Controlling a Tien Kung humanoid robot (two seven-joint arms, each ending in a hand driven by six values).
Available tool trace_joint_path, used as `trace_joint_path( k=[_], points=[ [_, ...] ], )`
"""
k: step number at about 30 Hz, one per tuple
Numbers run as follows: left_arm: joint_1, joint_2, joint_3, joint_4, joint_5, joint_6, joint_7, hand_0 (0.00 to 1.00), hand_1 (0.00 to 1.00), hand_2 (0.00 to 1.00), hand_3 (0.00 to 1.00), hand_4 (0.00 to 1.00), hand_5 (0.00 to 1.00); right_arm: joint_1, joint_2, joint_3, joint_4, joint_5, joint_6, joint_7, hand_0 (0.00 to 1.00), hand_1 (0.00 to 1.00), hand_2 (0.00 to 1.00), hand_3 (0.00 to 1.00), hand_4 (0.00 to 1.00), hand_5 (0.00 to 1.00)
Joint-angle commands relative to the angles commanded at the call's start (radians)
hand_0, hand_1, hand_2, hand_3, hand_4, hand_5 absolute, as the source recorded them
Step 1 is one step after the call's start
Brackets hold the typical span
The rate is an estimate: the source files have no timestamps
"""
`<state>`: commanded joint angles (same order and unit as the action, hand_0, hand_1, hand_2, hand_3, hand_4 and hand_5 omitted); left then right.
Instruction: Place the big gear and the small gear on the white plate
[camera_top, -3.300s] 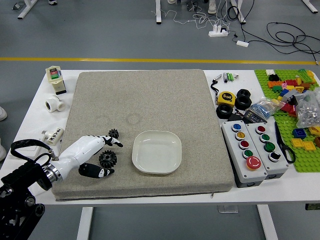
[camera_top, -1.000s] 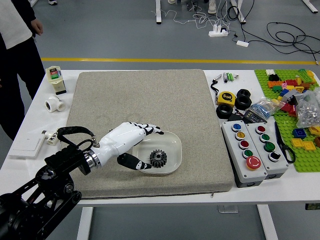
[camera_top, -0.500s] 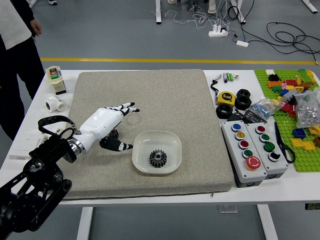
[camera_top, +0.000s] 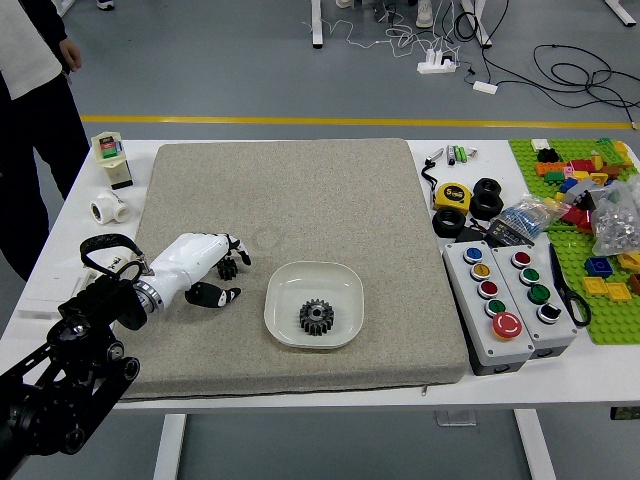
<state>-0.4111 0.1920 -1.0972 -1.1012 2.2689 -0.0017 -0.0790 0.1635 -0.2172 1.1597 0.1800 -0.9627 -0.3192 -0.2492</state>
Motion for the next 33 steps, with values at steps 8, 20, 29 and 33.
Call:
trace_joint_path(
  k=[8,20,29,33],
  points=[
    [-0.005,-0.001,-0.009,0.031,0.000,0.011,0.007,0.414,0.590,0.687,0.589,0.687,0.068,0.002,0.000,0.002,0.000,-0.002,0.000,0.000,0.603,0.611,0.702,0.552,0.757,0.656],
    [0.002,-0.005,0.006,0.056,0.000,0.052,0.016,0.311,0.434,0.506,0.553,0.547,0.032,0.002,0.000,0.007,0.000,-0.008,0.002,0.000,0.604,0.611,0.702,0.552,0.757,0.655],
    [0.003,-0.001,0.012,0.055,0.000,0.065,0.022,0.288,0.372,0.453,0.540,0.522,0.028,0.004,-0.001,0.009,0.000,-0.009,0.002,0.000,0.603,0.611,0.702,0.552,0.757,0.655],
    [0.003,0.000,0.012,0.054,0.000,0.077,0.021,0.265,0.341,0.429,0.539,0.519,0.008,0.004,-0.001,0.010,0.000,-0.010,0.003,0.000,0.604,0.611,0.702,0.552,0.757,0.656]
  ],
)
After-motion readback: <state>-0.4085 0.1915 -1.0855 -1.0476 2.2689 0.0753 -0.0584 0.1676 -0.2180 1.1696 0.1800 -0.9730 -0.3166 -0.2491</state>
